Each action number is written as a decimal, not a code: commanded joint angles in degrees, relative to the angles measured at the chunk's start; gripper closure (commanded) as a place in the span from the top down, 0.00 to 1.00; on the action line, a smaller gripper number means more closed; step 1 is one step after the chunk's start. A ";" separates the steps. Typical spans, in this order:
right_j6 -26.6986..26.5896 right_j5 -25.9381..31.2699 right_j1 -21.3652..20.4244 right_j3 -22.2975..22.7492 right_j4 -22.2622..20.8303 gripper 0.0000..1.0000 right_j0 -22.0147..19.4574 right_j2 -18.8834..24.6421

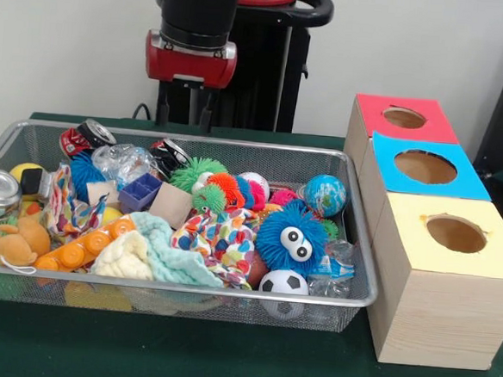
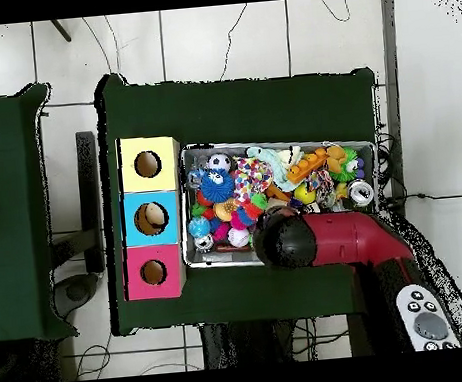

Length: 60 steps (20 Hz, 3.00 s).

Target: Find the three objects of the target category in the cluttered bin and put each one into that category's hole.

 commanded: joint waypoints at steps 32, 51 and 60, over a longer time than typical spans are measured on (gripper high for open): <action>2.11 -5.70 14.81 -21.39 -4.12 1.00 -1.79 -4.50; -3.42 -11.93 18.06 -18.72 -4.69 1.00 -8.29 4.61; -2.14 -12.47 18.52 -19.01 -6.77 1.00 -8.50 4.53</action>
